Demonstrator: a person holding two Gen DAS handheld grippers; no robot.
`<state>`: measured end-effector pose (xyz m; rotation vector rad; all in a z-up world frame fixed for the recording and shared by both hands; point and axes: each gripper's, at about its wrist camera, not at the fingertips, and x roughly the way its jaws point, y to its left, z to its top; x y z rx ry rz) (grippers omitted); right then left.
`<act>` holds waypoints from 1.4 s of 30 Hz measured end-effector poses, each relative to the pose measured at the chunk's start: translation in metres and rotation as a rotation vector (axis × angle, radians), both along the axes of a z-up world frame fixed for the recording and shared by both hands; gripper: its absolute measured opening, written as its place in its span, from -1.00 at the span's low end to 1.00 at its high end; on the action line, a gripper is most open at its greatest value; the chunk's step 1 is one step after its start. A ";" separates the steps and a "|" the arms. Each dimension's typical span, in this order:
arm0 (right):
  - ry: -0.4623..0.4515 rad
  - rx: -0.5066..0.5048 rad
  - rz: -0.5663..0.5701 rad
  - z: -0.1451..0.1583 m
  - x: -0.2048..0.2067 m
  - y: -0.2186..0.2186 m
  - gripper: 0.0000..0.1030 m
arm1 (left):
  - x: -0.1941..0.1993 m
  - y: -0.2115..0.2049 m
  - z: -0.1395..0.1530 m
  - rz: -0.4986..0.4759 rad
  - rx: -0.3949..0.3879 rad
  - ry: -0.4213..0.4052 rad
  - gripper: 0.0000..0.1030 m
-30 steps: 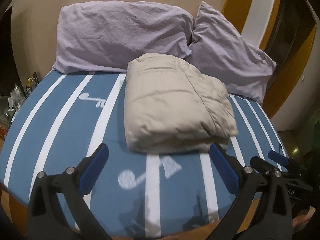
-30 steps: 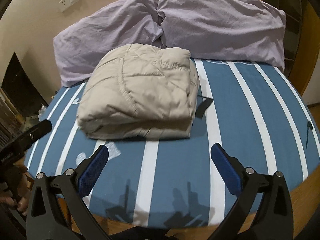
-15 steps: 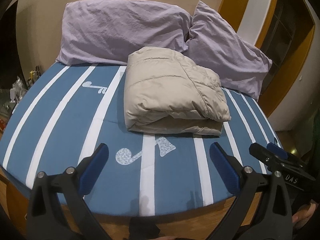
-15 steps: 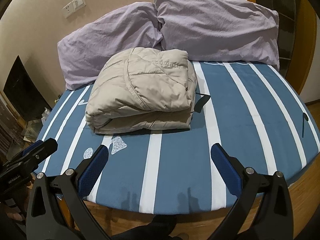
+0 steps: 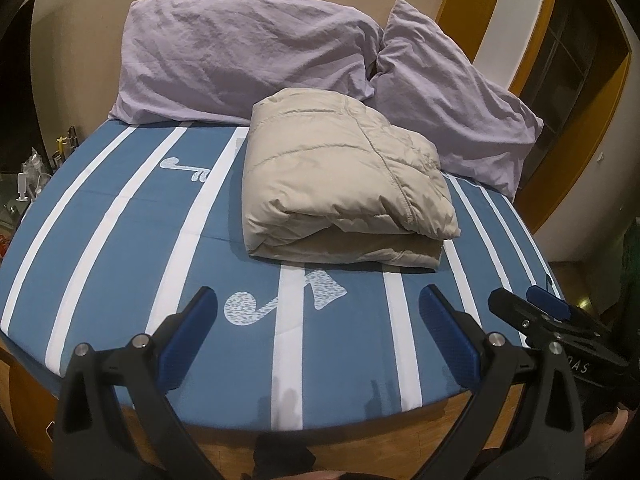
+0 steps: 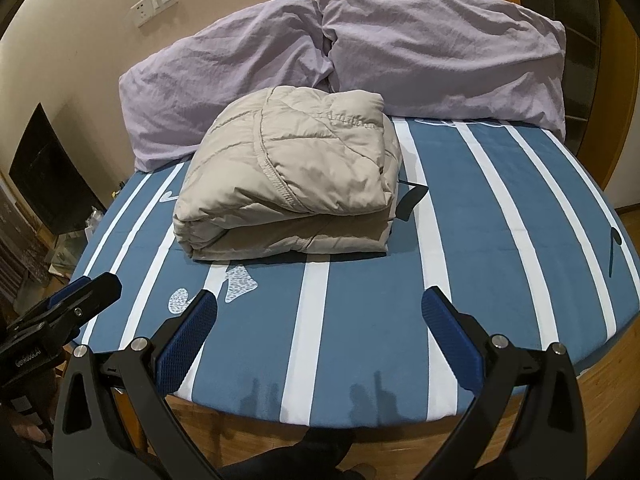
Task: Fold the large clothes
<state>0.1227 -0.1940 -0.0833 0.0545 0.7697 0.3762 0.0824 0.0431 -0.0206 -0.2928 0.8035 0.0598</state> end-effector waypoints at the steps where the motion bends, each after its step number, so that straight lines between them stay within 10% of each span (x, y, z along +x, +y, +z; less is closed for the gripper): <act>1: 0.000 0.000 0.001 0.000 0.000 0.000 0.97 | 0.000 0.000 0.000 0.000 0.001 0.000 0.96; 42: 0.010 -0.009 0.010 -0.004 0.000 0.003 0.97 | 0.004 -0.007 -0.003 -0.015 0.006 0.009 0.96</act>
